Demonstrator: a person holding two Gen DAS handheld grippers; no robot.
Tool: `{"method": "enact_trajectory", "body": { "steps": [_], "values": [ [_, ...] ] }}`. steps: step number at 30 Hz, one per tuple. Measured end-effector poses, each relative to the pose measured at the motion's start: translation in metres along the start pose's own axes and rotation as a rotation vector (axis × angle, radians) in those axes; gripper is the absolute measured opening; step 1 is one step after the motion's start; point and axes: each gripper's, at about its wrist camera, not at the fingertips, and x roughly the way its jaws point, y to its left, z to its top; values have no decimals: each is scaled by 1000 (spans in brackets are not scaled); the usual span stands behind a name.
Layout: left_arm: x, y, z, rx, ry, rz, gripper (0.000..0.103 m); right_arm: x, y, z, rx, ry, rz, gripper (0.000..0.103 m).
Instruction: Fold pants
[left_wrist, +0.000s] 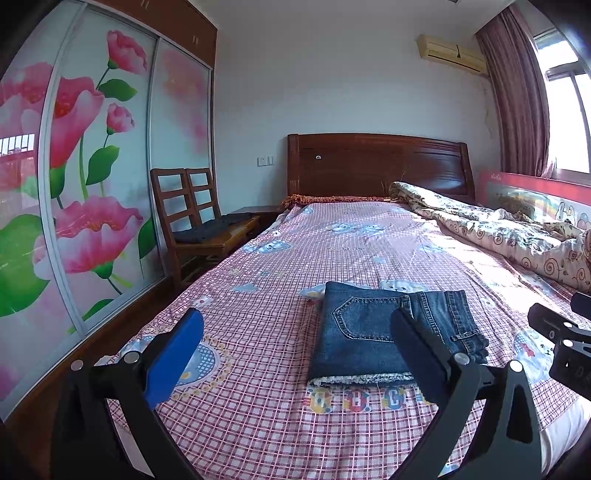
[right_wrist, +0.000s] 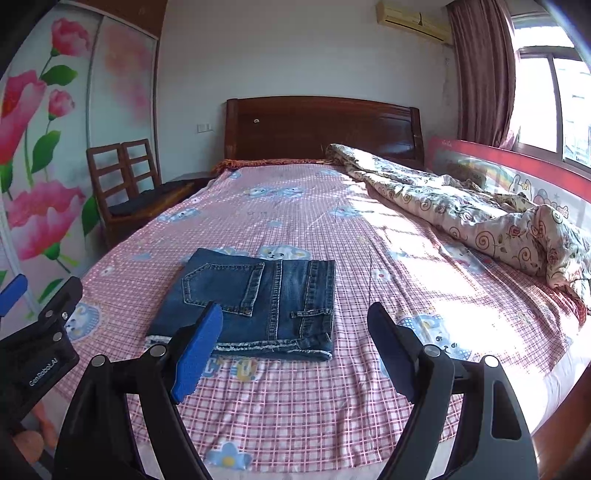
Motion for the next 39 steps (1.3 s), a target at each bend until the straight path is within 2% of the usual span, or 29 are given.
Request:
{"method": "enact_trajectory", "body": {
  "steps": [7,19,39],
  "values": [
    [-3,-5,-1,41,-10,27,101,1,3,0,-9,4,5,80],
    [-1,-4,0,15,13,-76,101,1,2,0,-10,8,9,80],
    [5,-3,-1,1,41,-93,101,3,1,3,-13,8,23,80]
  ]
}}
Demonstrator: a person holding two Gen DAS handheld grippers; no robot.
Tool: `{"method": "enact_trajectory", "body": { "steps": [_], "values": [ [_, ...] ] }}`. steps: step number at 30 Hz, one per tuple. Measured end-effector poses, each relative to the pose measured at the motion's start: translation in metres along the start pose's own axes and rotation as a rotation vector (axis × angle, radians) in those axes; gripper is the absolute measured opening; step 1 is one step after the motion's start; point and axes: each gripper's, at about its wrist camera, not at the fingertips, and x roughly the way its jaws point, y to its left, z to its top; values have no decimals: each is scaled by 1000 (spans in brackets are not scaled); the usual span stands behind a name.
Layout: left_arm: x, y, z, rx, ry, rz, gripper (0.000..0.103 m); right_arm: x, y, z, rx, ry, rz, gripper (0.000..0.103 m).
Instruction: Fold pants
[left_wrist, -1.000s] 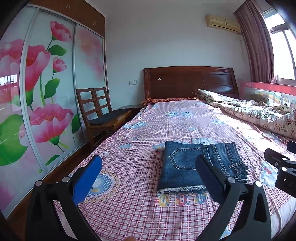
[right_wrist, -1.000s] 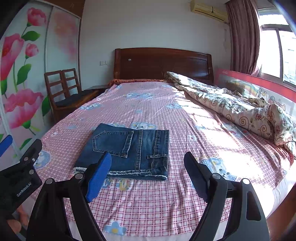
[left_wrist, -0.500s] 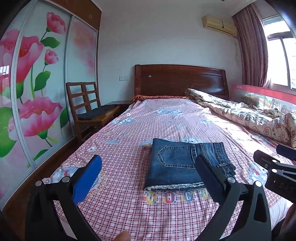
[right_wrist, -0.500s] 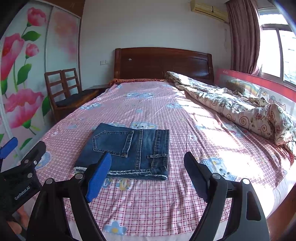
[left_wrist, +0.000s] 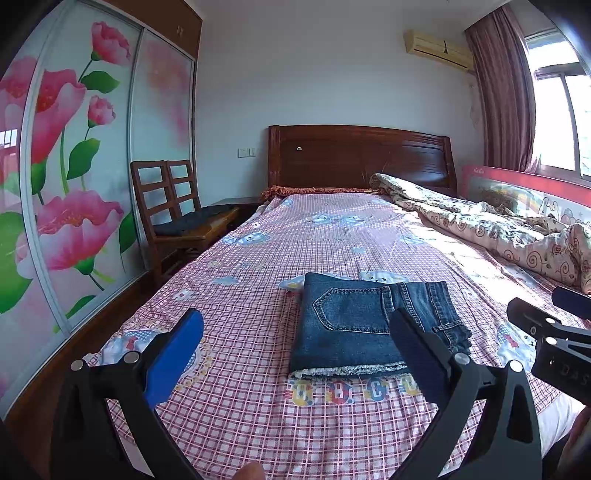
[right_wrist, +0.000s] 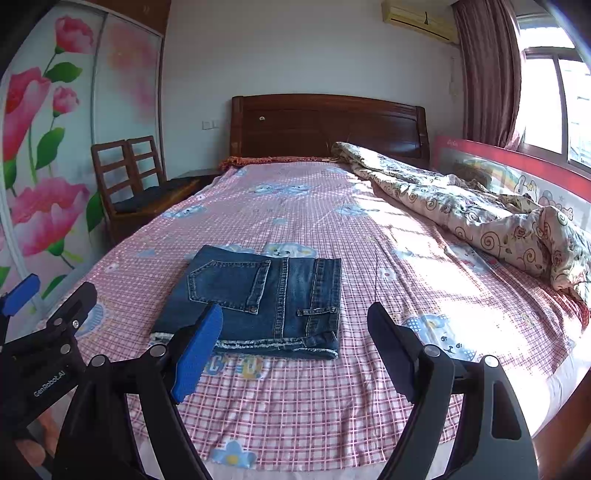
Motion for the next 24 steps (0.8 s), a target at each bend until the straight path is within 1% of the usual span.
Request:
{"method": "enact_trajectory", "body": {
  "steps": [3,6,10,14,22,24],
  "values": [
    [2,1,0,-15,17,-15,101,0,0,0,-2,2,2,80],
    [5,1,-1,-13,31,-6,101,0,2,0,-6,4,4,80],
    [7,3,-2,-23,44,-14,101,1,2,-1,-10,8,7,80],
    [6,3,-2,-19,40,-17,101,3,1,-1,-9,13,8,80],
    [7,3,-4,-28,54,-52,101,4,0,-2,-13,17,8,80],
    [8,4,-3,-39,58,-72,101,4,0,-3,-10,20,8,80]
  ]
}}
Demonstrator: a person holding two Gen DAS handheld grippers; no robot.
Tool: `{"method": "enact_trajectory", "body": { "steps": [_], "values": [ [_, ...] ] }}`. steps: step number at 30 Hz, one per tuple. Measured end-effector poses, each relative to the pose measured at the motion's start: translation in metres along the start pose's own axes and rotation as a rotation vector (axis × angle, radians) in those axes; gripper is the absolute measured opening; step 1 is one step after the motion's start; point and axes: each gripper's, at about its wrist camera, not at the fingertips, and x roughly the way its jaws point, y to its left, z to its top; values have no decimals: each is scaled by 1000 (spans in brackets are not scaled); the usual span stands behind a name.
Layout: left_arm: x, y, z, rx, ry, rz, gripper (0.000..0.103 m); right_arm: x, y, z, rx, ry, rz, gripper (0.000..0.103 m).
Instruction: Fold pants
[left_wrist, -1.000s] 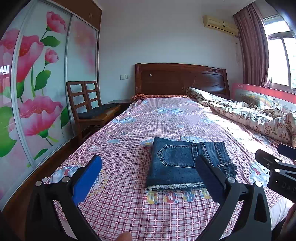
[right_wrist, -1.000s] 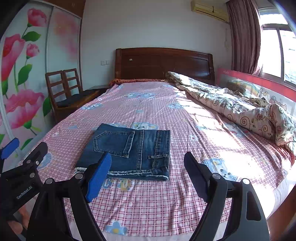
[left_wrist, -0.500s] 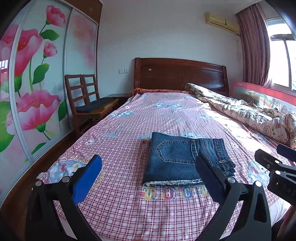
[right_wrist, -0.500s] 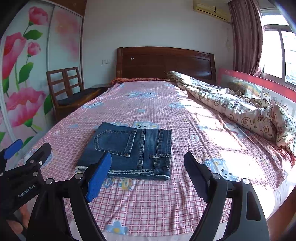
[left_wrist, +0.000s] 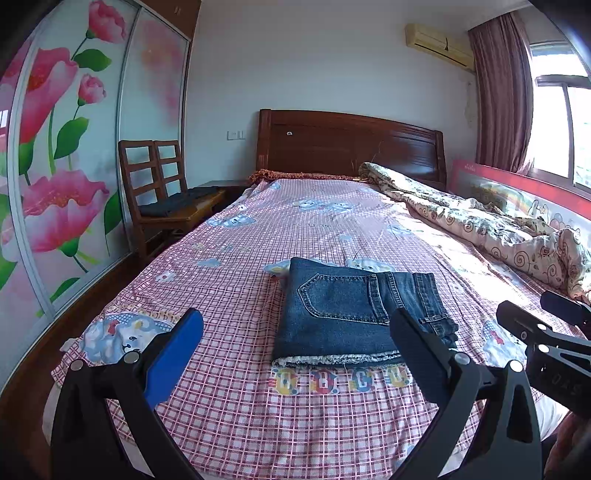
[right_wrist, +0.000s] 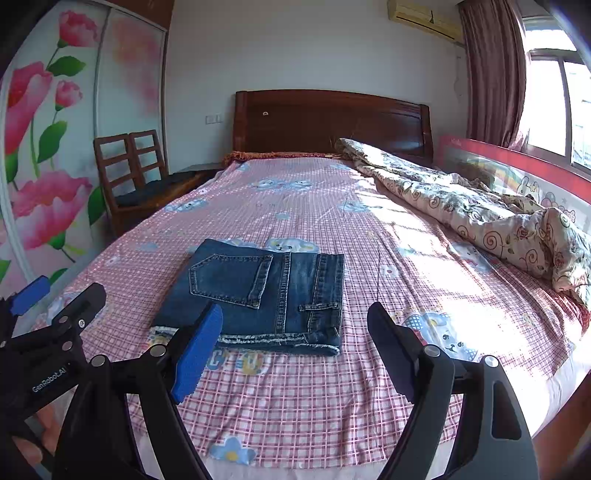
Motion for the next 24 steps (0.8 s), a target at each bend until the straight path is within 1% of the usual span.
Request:
{"method": "enact_trajectory", "body": {
  "steps": [16,18,21,24],
  "values": [
    [1,-2,2,14,-5,-9,101,2,-3,1,9,3,5,80],
    [1,-1,2,3,-1,-11,101,2,-3,1,8,6,4,80],
    [4,5,2,-41,17,-19,101,3,-2,1,3,9,4,80],
    [4,6,3,-34,10,-13,101,4,-3,2,9,12,6,80]
  ]
}}
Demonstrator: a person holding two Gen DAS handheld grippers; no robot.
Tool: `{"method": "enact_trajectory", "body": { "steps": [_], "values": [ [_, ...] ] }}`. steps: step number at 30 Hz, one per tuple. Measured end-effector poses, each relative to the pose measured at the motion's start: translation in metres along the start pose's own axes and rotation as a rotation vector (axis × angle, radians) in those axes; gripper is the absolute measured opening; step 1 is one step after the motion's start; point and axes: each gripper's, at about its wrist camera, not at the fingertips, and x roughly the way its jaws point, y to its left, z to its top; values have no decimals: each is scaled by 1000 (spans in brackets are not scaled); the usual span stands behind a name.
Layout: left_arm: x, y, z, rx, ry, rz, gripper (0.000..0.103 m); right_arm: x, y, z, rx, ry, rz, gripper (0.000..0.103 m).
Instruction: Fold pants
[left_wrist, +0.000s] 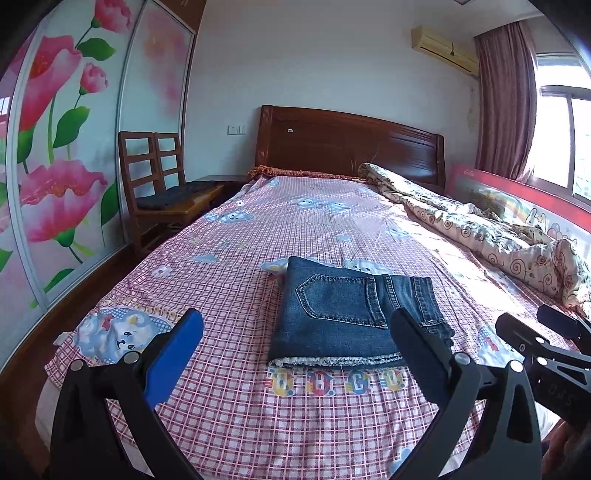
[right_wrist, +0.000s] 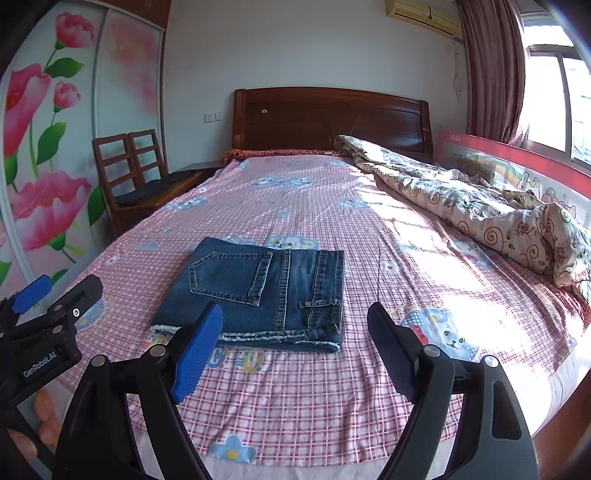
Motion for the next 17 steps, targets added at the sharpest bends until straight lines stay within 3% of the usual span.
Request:
{"method": "enact_trajectory", "body": {
  "steps": [10,17],
  "values": [
    [1,2,1,-19,3,-22,101,0,0,0,1,1,2,80],
    [2,2,2,-4,5,43,101,-1,2,-2,-5,4,2,80]
  ]
}}
